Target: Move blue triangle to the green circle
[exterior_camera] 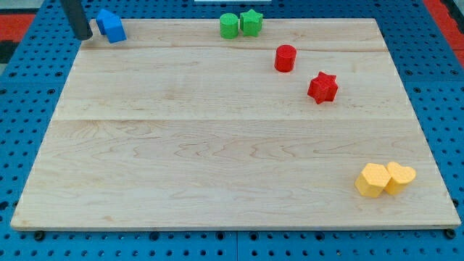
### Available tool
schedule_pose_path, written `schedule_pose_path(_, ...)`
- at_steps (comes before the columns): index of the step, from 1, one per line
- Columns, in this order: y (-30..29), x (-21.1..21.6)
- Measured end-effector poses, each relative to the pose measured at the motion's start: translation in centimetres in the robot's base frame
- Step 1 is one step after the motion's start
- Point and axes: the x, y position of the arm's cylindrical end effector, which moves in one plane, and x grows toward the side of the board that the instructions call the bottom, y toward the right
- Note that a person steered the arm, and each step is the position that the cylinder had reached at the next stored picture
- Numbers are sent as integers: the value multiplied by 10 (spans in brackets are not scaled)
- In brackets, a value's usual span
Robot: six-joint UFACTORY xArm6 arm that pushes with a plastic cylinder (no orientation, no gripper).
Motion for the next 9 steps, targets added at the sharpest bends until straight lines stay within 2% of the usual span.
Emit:
schedule_pose_path(2, -21, -9)
schedule_pose_path(6, -19, -41)
schedule_pose_path(7, 3, -41)
schedule_pose_path(9, 147, -30)
